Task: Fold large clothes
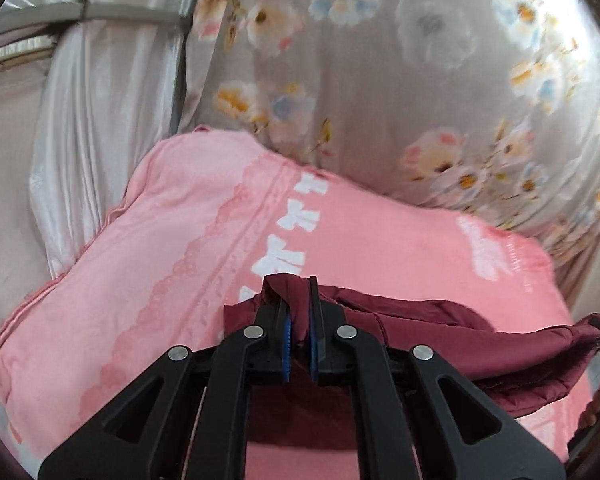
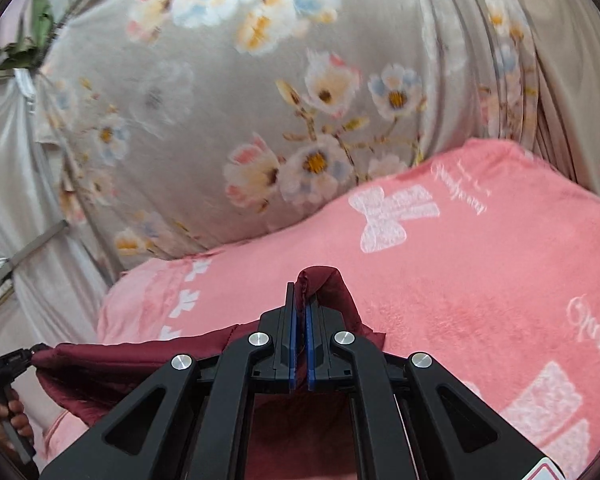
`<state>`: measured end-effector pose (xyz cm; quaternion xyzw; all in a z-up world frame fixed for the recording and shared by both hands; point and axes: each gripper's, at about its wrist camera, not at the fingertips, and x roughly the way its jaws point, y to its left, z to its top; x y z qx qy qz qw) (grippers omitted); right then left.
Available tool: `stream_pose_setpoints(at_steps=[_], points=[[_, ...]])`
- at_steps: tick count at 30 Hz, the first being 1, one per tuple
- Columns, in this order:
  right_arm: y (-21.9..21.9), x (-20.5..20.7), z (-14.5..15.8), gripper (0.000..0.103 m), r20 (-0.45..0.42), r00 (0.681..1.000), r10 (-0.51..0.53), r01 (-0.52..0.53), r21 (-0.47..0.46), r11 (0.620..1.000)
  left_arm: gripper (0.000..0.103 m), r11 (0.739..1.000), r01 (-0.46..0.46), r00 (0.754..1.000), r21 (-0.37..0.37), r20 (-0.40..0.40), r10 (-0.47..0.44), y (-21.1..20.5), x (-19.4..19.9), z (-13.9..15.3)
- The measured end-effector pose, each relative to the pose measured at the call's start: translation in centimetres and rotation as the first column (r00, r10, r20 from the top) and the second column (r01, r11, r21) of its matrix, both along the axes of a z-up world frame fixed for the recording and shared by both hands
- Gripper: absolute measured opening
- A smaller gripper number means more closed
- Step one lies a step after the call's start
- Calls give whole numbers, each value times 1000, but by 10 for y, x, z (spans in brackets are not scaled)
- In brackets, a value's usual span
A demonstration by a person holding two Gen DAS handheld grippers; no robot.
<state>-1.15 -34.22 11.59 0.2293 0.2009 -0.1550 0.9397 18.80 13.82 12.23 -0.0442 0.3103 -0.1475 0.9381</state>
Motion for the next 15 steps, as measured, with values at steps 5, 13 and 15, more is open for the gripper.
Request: stream_pose_setpoints(at_steps=[5, 13, 15], points=[[-16, 71, -46, 2, -100, 995, -27, 33, 53, 998, 6, 989, -78, 992, 128, -87, 90, -45, 76, -55], [-36, 136, -106, 3, -223, 974, -51, 72, 84, 994, 6, 963, -119, 972, 243, -171, 163, -84, 137, -128], [-38, 146, -116, 2, -245, 968, -56, 78, 82, 994, 6, 956, -120, 969, 266, -179, 171, -91, 145, -141]])
